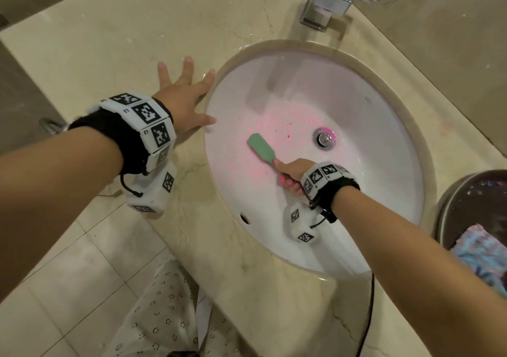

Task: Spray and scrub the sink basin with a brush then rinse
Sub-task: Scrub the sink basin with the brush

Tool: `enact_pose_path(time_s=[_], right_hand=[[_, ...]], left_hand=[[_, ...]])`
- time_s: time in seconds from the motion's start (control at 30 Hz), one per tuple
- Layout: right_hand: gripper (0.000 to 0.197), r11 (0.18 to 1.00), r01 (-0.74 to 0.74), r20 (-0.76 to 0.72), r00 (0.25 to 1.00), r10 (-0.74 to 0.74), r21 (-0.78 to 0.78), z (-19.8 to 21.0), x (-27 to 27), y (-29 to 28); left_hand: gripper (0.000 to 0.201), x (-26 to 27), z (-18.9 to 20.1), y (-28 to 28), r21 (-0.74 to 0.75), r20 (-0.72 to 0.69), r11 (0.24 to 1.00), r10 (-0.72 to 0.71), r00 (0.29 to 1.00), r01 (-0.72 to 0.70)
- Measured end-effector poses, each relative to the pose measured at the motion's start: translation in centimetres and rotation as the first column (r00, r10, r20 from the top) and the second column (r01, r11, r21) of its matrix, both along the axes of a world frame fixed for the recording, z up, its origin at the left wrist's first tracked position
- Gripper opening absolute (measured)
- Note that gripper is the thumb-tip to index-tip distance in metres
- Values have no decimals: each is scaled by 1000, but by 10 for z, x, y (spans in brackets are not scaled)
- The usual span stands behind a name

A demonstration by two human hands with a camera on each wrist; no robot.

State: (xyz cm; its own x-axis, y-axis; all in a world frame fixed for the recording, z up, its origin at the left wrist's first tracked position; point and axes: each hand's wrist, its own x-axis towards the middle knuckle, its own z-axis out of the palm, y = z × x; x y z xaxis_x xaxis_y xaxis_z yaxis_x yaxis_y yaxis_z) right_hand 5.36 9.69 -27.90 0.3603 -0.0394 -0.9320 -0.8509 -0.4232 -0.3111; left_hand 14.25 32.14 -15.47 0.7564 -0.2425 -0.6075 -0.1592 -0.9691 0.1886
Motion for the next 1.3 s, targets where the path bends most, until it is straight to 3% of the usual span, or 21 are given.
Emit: enact_pose_path(time_s=[0.13,0.3,0.37,0.47,0.57,0.67,0.77,0.9,1.03,1.13,1.2,1.3], right_hand=[[54,985,-170,-123,977,174,42,-1,-19,-17],[56,943,-195,2,979,203,-271,10,-21,-55],[57,947,-123,47,989,143,-296,8,-16,-58],[56,984,30,61,998,-19,-176,3,-11,-43],[54,997,59,-34,998,-57,46,0,-7,-15],[54,954,40,-212,977,24,296,1,-5,13],[55,912,-46,-269,948,168,407,-1,-10,19],[59,902,-230,-302,887,349,366,-6,-23,-4],[59,946,-281,-239,919,313,160,1,-21,-25],[60,978,-191,-140,969,202,86,2,-20,-15],[60,984,-111,-135,982,130,141,0,-21,0],[60,932,-41,-207,971,123,359,1,-21,23]], left_hand=[[80,0,0,0,-3,7,1000,-1,1000,1],[80,1,0,1,1,10,1000,-10,1000,10],[80,1,0,1,6,9,1000,-12,1000,12],[80,0,0,0,13,7,1000,-14,1000,14],[80,0,0,-1,12,5,1000,-10,1000,10],[80,0,1,0,10,10,1000,-16,1000,16],[80,0,0,0,2,10,1000,-15,1000,15],[79,0,0,0,-4,4,1000,-6,1000,6],[80,1,-1,1,-8,1,1000,-3,1000,3],[80,1,-1,1,-4,-2,1000,2,1000,-2],[80,1,-1,0,-3,-2,1000,3,1000,-3],[80,1,-1,0,8,1,1000,-8,1000,8]])
